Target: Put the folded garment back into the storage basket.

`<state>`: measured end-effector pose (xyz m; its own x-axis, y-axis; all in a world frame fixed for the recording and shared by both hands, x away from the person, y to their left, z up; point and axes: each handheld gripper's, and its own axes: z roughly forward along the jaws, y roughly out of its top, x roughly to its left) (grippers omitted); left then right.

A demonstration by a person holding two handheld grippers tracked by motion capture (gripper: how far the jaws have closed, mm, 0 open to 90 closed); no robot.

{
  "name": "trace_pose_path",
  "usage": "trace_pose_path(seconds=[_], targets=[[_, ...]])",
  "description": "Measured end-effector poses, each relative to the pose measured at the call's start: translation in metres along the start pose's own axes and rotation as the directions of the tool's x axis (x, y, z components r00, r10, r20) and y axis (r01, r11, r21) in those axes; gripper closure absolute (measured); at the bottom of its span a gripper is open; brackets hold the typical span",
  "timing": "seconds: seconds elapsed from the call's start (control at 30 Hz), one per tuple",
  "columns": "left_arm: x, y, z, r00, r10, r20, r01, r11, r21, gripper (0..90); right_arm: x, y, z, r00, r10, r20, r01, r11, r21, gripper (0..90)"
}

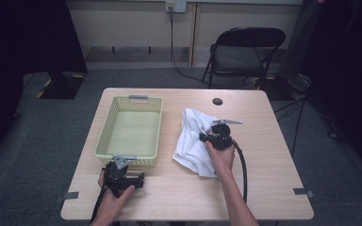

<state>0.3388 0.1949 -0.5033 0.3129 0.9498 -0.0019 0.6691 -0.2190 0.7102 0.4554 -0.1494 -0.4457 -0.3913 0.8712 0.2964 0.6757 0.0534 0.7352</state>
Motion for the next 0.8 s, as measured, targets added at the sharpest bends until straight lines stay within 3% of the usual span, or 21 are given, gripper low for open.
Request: trace_pose_path(seconds=[0.8], targets=[[0.000,0.000,0.000,1.0000,0.000,0.000,0.000,1.0000,0.000,0.0,0.008,0.013,-0.030,0.9984,0.011,-0.056,-0.016,0.995,-0.097,83.3]])
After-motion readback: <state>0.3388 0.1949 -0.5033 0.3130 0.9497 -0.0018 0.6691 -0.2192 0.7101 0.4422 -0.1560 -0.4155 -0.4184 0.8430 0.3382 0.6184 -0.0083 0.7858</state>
